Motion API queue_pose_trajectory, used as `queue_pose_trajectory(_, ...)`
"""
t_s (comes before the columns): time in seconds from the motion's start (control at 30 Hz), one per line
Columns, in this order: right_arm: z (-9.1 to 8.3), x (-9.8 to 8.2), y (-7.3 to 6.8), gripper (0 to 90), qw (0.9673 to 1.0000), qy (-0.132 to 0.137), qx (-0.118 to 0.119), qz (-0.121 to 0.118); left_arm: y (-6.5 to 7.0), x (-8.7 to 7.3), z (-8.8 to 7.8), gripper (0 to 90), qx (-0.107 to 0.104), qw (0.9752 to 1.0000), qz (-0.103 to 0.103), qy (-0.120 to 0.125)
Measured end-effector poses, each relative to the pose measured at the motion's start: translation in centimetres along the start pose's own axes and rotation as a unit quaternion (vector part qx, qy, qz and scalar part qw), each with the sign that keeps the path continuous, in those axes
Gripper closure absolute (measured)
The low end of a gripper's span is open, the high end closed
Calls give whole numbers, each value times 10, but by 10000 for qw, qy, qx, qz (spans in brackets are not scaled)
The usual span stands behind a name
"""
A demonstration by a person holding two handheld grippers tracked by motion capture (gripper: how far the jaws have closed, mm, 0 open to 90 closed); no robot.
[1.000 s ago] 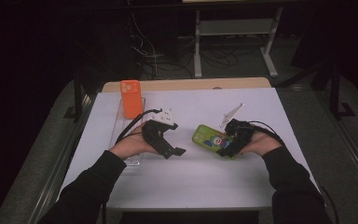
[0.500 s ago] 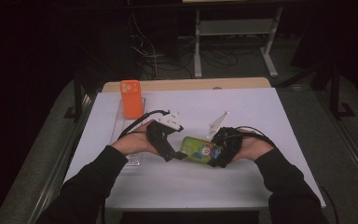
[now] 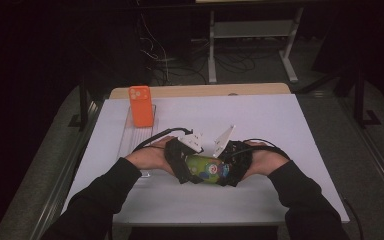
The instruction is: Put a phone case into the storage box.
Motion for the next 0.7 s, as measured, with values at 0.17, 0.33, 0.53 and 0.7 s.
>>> queue_pose_trajectory(0.17, -2, 4, -3, 151, 9999, 49, 2, -94, 5, 1, 10, 0, -103, 9999, 36, -126)
queue_pose_trajectory(0.33, -4, 5, -5, 151, 10000, 75, 39, -52, 5, -2, 14, 40, -77, 9995, 73, -295)
queue_pose_trajectory(0.53, -5, 4, -4, 151, 9999, 68, 10, -92, 1, -3, 14, 88, -29, 9993, 98, -362)
queue_pose_trajectory(0.7, -5, 3, -4, 151, 9999, 73, 19, -101, 2, -2, 15, 128, -36, 9993, 151, -332)
Point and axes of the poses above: each handheld gripper's, and its own axes: z roughly forward along the jaws, x roughly out of its top, y roughly to its right, the point moved 10 cm from there along z, roughly forward along the jaws, and after that the axes turned 11 degrees about -y, right-handed, at the moved point
